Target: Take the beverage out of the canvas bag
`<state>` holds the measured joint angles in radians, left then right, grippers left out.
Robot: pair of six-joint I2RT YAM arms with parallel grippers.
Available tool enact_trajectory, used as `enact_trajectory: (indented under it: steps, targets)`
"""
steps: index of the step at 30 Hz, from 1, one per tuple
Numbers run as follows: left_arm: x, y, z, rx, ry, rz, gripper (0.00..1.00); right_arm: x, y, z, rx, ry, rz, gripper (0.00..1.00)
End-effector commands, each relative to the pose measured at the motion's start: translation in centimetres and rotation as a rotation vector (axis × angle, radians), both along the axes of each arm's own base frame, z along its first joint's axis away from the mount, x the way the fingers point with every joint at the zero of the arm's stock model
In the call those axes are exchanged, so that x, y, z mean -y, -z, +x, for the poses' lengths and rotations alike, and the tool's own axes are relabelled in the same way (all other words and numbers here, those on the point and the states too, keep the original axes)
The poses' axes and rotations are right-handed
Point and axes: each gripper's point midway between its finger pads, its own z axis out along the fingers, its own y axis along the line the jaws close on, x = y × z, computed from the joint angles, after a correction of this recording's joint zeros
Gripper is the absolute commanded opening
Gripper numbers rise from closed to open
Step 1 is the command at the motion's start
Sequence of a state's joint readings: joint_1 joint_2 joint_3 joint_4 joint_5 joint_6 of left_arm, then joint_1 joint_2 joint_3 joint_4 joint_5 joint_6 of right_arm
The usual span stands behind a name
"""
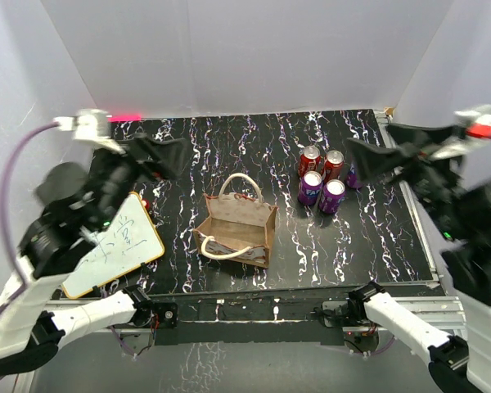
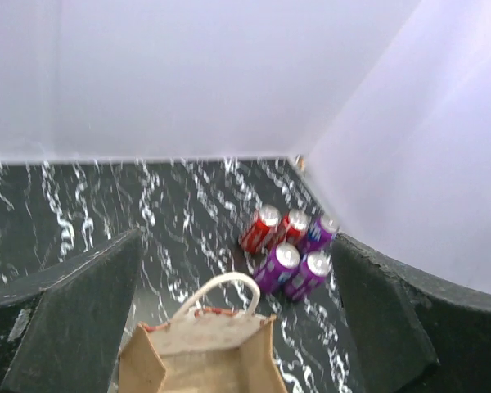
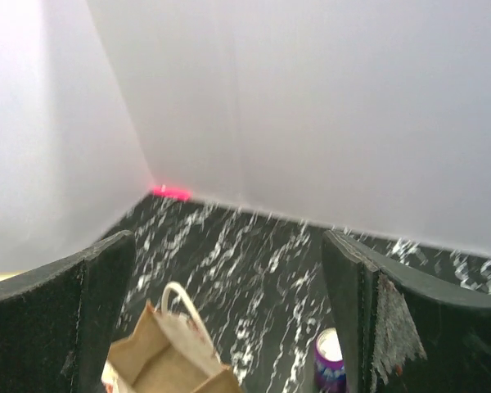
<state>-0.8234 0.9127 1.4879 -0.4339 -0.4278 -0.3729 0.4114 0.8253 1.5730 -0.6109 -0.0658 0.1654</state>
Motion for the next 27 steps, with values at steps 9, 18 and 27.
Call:
enact_trajectory:
  steps: [9,18,27]
  targets:
    - [-9.0,-5.3,-5.5,0.174,-0.117,-0.078,0.97,7.0,-5.4,-5.4,0.165,0.23,0.171,0.98]
    - [-9.8,-5.8,-5.9,0.184,-0.129,-0.073,0.97,7.3,-5.6,-4.6,0.135,0.266,0.185,0.98]
    - [-9.5,-6.0,-5.8,0.213,-0.12,-0.052,0.97,4.9,-5.4,-4.3,0.158,0.152,0.119,0.98]
